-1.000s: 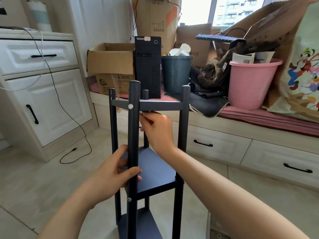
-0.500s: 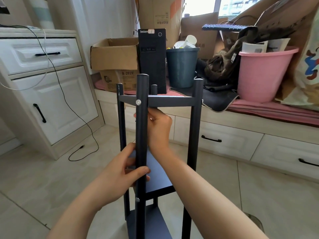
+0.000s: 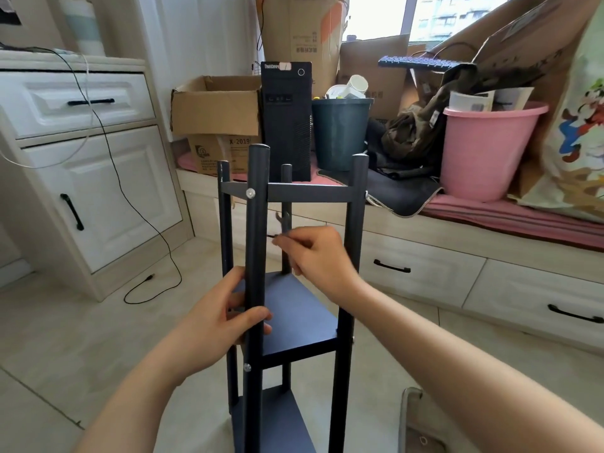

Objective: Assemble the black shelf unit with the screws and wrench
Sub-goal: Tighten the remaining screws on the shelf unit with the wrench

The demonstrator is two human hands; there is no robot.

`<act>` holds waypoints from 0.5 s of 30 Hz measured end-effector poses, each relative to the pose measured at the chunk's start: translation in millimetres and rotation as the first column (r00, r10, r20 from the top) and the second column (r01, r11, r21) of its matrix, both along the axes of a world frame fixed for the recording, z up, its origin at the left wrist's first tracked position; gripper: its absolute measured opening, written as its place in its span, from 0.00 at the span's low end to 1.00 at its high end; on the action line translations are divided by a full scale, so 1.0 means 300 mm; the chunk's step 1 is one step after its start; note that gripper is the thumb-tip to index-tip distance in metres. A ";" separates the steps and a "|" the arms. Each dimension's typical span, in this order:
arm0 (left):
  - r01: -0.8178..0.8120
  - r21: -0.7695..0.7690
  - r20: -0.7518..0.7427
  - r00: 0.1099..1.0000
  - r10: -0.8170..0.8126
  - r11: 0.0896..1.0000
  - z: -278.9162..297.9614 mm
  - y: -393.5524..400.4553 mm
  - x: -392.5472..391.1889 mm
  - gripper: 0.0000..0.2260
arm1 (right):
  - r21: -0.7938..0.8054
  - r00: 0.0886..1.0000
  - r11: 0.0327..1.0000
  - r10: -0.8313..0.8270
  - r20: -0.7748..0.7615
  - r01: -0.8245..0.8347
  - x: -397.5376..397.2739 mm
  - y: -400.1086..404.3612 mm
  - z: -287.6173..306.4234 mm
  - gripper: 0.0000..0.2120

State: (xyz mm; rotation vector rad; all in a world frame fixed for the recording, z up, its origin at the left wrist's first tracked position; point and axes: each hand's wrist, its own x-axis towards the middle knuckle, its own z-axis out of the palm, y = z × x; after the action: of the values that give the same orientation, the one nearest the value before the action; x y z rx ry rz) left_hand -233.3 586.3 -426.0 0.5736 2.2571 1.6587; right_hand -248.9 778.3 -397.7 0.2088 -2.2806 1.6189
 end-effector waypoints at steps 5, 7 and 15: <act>-0.016 -0.011 -0.016 1.000 0.016 1.000 0.015 -0.007 0.013 0.13 | 0.184 0.986 0.973 -0.117 -0.116 0.137 0.139 0.110 0.017 0.08; -0.017 -0.013 -0.025 1.000 0.016 1.000 0.016 -0.010 0.017 0.14 | 0.118 0.962 0.965 -0.212 -0.169 0.234 0.173 0.145 0.019 0.07; -0.006 -0.027 -0.056 0.998 0.004 1.000 0.006 -0.020 0.019 0.14 | -0.091 0.978 0.978 -0.179 0.110 0.190 0.191 0.228 0.026 0.08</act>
State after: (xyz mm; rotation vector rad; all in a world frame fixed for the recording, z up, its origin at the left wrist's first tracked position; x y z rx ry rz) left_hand -227.7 580.5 -424.2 0.6157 2.3183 1.6311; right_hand -191.6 846.6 -390.0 -0.1099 -2.2085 1.6758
